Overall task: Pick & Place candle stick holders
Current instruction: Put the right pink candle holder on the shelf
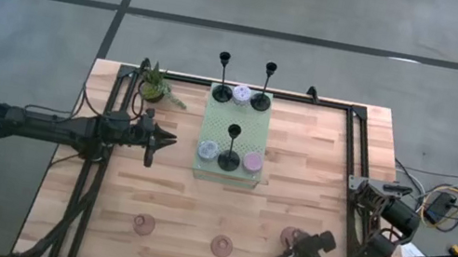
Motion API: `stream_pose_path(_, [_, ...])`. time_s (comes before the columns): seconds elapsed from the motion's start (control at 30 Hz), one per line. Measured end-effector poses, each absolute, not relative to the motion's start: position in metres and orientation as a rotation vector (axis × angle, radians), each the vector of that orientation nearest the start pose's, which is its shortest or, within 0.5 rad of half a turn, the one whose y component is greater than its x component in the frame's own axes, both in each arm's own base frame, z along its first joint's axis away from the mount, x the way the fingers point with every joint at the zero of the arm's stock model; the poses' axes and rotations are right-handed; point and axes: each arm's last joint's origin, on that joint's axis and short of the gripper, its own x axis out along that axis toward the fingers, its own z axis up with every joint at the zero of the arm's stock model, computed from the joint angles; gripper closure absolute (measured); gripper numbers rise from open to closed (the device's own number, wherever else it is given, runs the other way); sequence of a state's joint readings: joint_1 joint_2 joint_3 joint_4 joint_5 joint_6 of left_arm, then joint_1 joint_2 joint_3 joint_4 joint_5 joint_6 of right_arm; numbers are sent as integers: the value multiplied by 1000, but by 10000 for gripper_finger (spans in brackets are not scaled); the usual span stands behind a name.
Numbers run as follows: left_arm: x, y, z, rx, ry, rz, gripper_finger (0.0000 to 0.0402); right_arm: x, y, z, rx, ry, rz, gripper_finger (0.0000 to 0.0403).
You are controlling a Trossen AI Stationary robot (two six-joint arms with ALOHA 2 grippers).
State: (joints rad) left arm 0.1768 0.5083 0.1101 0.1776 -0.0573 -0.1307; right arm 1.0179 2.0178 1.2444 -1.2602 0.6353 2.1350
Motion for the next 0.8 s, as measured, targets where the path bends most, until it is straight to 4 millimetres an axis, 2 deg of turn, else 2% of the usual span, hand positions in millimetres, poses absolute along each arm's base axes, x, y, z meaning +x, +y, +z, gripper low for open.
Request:
stream_pose_path(0.2, [130, 25, 171, -143, 205, 248, 330, 177, 252, 129, 322, 773, -996, 133])
stream_pose_path(0.33, [130, 25, 171, -143, 205, 247, 330, 177, 249, 128, 312, 766, -1003, 133])
stream_pose_path(0.8, [130, 25, 171, -143, 205, 247, 330, 180, 234, 122, 266, 688, -1027, 231])
